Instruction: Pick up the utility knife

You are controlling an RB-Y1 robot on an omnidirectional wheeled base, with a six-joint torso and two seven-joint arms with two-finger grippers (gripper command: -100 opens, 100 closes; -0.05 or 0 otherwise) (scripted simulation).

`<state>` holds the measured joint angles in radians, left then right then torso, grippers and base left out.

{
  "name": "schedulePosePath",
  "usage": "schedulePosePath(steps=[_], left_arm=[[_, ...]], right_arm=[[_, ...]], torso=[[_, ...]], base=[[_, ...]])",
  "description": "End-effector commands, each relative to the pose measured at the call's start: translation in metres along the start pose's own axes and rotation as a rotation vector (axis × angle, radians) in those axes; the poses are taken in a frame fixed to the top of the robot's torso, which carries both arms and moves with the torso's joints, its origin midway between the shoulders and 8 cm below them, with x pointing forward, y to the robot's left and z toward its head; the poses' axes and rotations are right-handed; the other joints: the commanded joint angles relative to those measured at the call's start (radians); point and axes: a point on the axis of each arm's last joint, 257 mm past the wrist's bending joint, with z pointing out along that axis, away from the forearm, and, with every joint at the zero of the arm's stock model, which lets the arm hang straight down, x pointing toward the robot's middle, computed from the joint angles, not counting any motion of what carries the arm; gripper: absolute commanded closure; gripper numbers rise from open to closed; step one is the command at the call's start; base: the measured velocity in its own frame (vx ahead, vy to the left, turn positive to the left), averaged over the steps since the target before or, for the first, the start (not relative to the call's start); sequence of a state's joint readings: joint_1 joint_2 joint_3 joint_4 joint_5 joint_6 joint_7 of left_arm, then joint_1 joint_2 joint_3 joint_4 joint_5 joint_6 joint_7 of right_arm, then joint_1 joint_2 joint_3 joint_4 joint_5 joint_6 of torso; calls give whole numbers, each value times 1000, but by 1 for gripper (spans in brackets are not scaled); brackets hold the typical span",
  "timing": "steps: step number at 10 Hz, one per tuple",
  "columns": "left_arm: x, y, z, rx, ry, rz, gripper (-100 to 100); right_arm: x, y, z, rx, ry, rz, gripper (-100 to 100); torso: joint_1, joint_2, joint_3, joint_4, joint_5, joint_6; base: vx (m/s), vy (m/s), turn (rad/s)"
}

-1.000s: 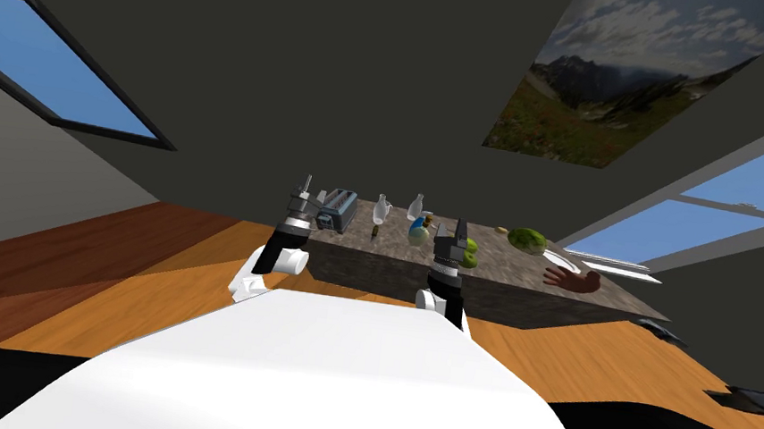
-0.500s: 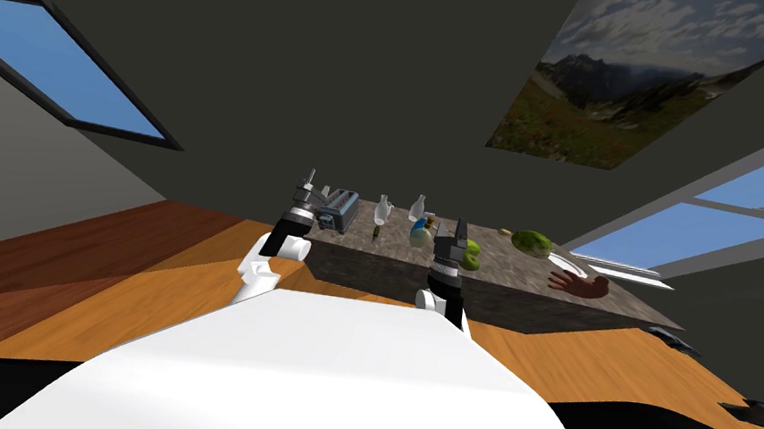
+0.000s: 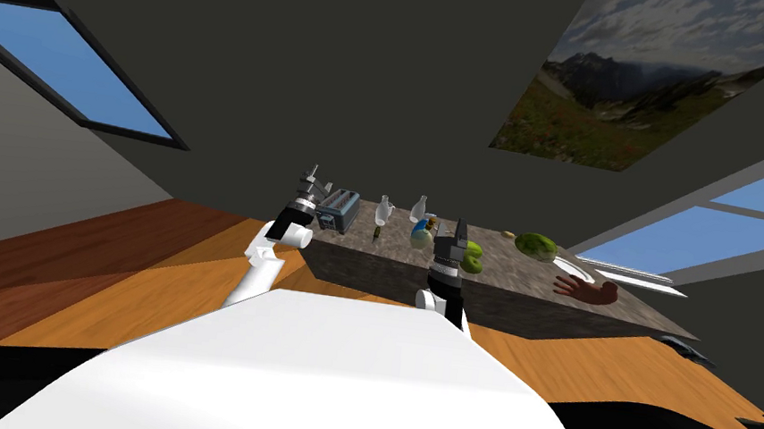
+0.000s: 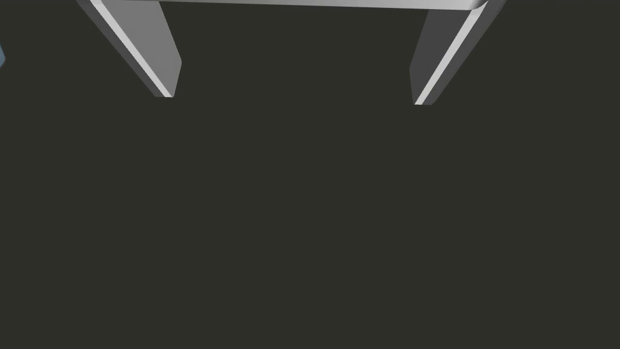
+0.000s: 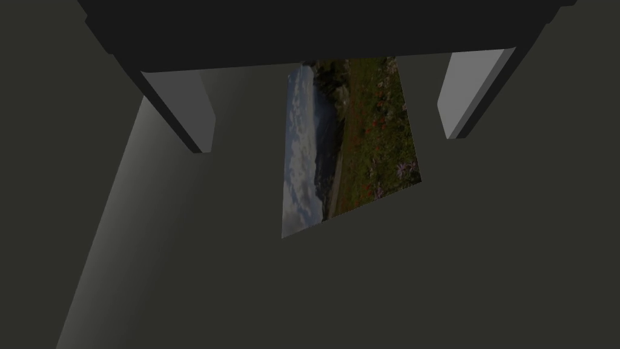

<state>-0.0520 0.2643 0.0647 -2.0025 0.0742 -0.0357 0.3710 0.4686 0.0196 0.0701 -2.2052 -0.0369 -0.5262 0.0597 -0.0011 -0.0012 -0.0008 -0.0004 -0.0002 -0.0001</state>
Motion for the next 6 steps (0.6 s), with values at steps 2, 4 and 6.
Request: schedulePosePath(steps=[2,4,6], left_arm=[[-12,15,21,-55,-27,-68,-100],[-17,18,40,-78,-41,-115,-100],[-14,17,48,-89,-42,-117,-100]], right_arm=[[0,0,0,0,0,0,0],[0,0,0,0,0,0,0],[0,0,0,0,0,0,0]], torso=[[0,0,0,0,0,0],[0,0,0,0,0,0],[-1,0,0,0,0,0]], base=[[9,-18,23],[10,-18,28],[8,-20,7]])
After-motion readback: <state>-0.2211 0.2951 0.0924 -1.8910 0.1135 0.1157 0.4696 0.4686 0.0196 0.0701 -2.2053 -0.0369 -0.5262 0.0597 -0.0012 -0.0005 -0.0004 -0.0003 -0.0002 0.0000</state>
